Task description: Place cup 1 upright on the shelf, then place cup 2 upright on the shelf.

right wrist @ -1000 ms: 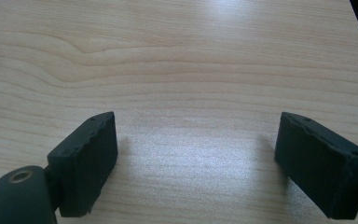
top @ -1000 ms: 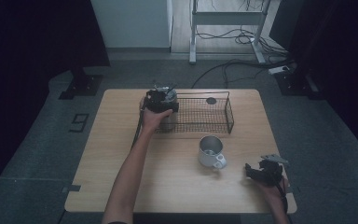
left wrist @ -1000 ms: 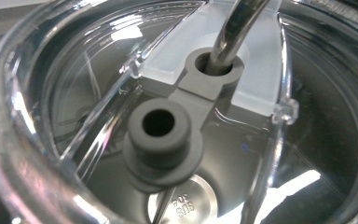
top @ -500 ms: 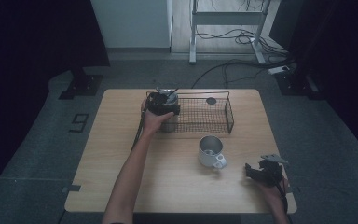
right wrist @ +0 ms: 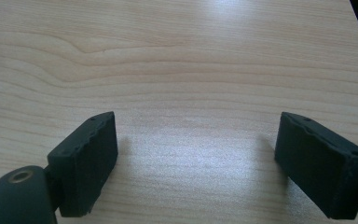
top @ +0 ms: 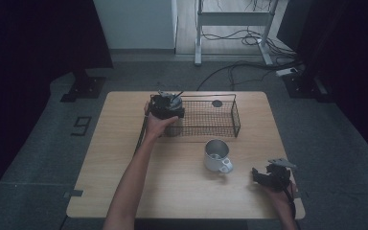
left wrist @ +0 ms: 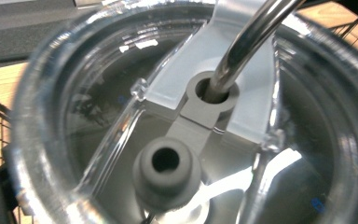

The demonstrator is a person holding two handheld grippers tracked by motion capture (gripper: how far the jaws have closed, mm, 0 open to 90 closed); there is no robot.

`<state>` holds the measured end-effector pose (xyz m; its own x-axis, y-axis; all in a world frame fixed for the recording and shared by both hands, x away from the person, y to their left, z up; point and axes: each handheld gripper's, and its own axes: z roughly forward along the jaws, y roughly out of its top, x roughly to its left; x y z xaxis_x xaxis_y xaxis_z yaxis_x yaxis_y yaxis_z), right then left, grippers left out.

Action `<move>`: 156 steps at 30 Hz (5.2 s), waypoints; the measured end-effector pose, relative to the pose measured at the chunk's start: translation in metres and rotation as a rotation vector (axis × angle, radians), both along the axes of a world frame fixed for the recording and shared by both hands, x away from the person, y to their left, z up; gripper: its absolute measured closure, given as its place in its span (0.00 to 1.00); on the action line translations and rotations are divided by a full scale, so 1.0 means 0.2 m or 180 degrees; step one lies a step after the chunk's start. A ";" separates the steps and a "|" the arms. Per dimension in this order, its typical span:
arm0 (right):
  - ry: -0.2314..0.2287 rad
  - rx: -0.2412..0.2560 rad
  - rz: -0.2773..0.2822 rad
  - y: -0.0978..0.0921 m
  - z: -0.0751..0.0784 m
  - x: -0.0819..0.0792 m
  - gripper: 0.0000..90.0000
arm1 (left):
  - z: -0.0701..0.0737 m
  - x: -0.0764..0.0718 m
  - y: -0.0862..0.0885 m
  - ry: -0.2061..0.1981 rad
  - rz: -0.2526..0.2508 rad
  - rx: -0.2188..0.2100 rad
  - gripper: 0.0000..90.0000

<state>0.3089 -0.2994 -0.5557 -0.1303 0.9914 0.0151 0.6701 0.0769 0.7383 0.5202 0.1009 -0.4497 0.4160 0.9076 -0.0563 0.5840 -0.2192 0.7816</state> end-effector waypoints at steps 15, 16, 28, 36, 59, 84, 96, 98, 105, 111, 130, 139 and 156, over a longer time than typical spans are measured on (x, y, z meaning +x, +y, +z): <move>0.0001 0.0000 -0.0001 0.00 0.00 0.00 0.15 | 0.07 -0.08 0.04 -0.0138 -0.0064 0.0042 0.04; 0.0003 -0.0003 -0.0002 0.00 0.00 0.00 0.15 | 0.07 -0.09 0.04 -0.0150 -0.0059 0.0020 0.04; 0.0001 -0.0001 0.0004 0.00 0.00 0.01 0.14 | 0.16 -0.15 0.08 -0.0268 -0.0082 -0.0057 0.03; 0.0006 -0.0001 0.0003 0.00 0.00 0.01 0.14 | 0.18 -0.21 0.10 -0.0279 -0.0116 -0.0068 0.03; -0.0002 -0.0004 0.0003 0.00 0.00 0.01 0.15 | 0.18 -0.50 0.20 -0.0272 -0.0356 -0.0202 0.04; 0.0005 0.0001 0.0003 0.00 0.00 0.00 0.15 | 0.00 -0.88 0.41 -0.0341 -0.0273 -0.0165 0.07; 0.0005 0.0001 0.0003 0.00 0.00 0.00 0.15 | -0.14 -1.01 0.48 -0.0258 -0.0279 -0.0161 0.07; 0.0005 0.0001 0.0003 0.00 0.00 0.00 0.15 | -0.16 -1.02 0.49 -0.0224 -0.0282 -0.0170 0.07; 0.0006 0.0002 0.0002 0.00 0.00 0.00 0.15 | -0.22 -1.04 0.51 -0.0154 -0.0312 -0.0158 0.07; 0.0006 0.0003 0.0000 0.00 0.00 0.00 0.15 | -0.24 -1.03 0.50 -0.0130 -0.0316 -0.0155 0.07; -0.0423 0.0346 0.0191 0.04 0.16 -0.09 0.15 | -0.25 -1.04 0.46 -0.0109 -0.0388 -0.0150 0.07; -0.0580 0.0529 0.0395 0.10 0.25 -0.12 0.15 | -0.26 -1.05 0.46 -0.0126 -0.0384 -0.0128 0.08; -0.0750 0.0635 0.0791 0.26 0.40 -0.16 0.15 | -0.27 -1.05 0.47 -0.0072 -0.0386 -0.0112 0.08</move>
